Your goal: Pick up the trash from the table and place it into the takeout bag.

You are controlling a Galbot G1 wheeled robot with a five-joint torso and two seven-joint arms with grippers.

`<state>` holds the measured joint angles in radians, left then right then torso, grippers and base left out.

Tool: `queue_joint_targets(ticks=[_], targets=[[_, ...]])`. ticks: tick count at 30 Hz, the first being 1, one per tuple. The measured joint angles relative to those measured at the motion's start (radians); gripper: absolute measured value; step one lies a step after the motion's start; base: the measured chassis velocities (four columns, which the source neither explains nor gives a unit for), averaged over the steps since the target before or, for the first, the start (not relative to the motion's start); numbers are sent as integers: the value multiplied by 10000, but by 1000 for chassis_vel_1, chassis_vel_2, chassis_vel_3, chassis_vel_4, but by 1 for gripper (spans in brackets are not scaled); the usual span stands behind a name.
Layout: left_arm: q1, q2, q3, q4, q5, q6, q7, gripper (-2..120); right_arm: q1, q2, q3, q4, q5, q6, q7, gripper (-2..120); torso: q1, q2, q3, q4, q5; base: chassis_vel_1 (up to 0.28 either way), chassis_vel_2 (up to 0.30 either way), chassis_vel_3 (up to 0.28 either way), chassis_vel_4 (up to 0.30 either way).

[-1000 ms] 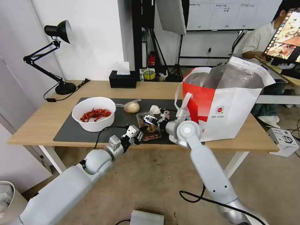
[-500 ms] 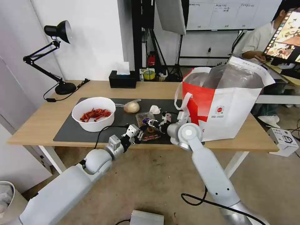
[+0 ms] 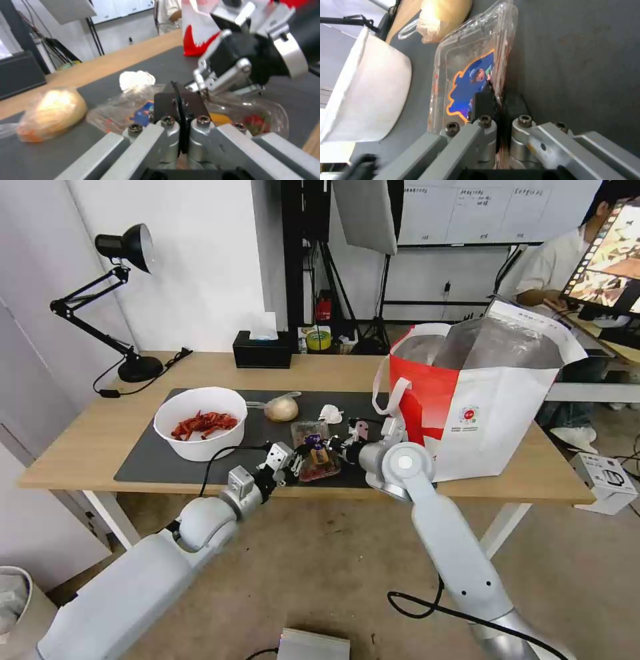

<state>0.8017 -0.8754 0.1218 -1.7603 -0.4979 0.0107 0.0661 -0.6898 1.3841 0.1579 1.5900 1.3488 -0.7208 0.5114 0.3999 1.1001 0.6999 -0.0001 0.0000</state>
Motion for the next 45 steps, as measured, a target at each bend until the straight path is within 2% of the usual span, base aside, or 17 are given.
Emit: queue_joint_targets(ticks=[3,7,9,10,11,13,14,15,17,19,22,27,31,33,37,43,45], targets=[[876,275,-913,-509,-34,-11,-12,0,11,45,93,-30,-1,-2,-200,0,0,-1,1,-1,-2,0,0,0,0],[1481,403,-1454,-820,-34,-65,-22,0,37,57,133,-38,-6,-1,-318,0,0,0,1,1,-2,0,0,0,0],[3758,474,-3050,-1902,174,-410,-82,0,48,-52,356,205,-51,193,-1129,0,0,-1,1,0,0,0,0,0,0],[3758,474,-3050,-1902,174,-410,-82,0,48,-52,356,205,-51,193,-1129,0,0,-1,1,0,0,0,0,0,0],[4372,338,-3373,-2123,268,-431,-85,0,7,-100,403,359,-56,259,-1350,0,0,-2,1,0,-2,0,0,0,0],[5247,102,-3886,-2398,436,-468,-84,10,-68,-208,475,670,-59,340,-1624,0,-1,-1,0,2,-1,0,0,0,0],[5247,102,-3886,-2398,436,-468,-84,10,-68,-208,475,670,-59,340,-1624,0,-1,-1,0,2,-1,0,0,0,0],[5624,1,-4146,-2539,499,-501,-80,19,-110,-316,512,927,-57,383,-1782,0,-1,-2,1,2,-2,0,0,0,0],[5853,-54,-4341,-2640,534,-513,-80,20,-125,-393,543,1145,-56,415,-1885,0,-1,-1,0,2,-1,0,0,0,0],[6323,-128,-4785,-2909,591,-559,-80,33,-120,-623,645,1708,-47,575,-2153,0,0,-1,0,0,1,0,0,0,0],[6530,-174,-4972,-3003,611,-587,-79,39,-82,-753,739,2093,21,673,-2247,0,-1,-1,0,1,1,0,0,0,0],[6837,-303,-5397,-3105,625,-663,-91,63,550,-1241,1242,3150,611,925,-1975,0,-1,-1,0,2,0,0,0,0,0],[6864,-322,-5486,-3127,626,-666,-119,73,868,-1567,1506,3408,962,1049,-1719,0,0,-1,1,1,0,0,0,0,0],[6896,-325,-5557,-3168,624,-667,-140,83,1267,-2048,1918,3552,1309,1229,-1499,0,0,-1,0,1,1,0,0,0,0],[6905,-333,-5582,-3175,620,-668,-163,96,1650,-2683,2394,3513,1635,1373,-1327,0,0,-1,0,1,2,0,0,0,0],[6896,-404,-5548,-3188,618,-672,-176,100,1942,-3689,2811,3178,1668,1642,-1314,0,0,-1,0,0,3,0,0,0,0],[6907,-565,-5398,-3196,633,-673,-181,100,1974,-4531,2933,2808,1135,1886,-1620,0,0,-1,0,0,3,0,0,0,0]])
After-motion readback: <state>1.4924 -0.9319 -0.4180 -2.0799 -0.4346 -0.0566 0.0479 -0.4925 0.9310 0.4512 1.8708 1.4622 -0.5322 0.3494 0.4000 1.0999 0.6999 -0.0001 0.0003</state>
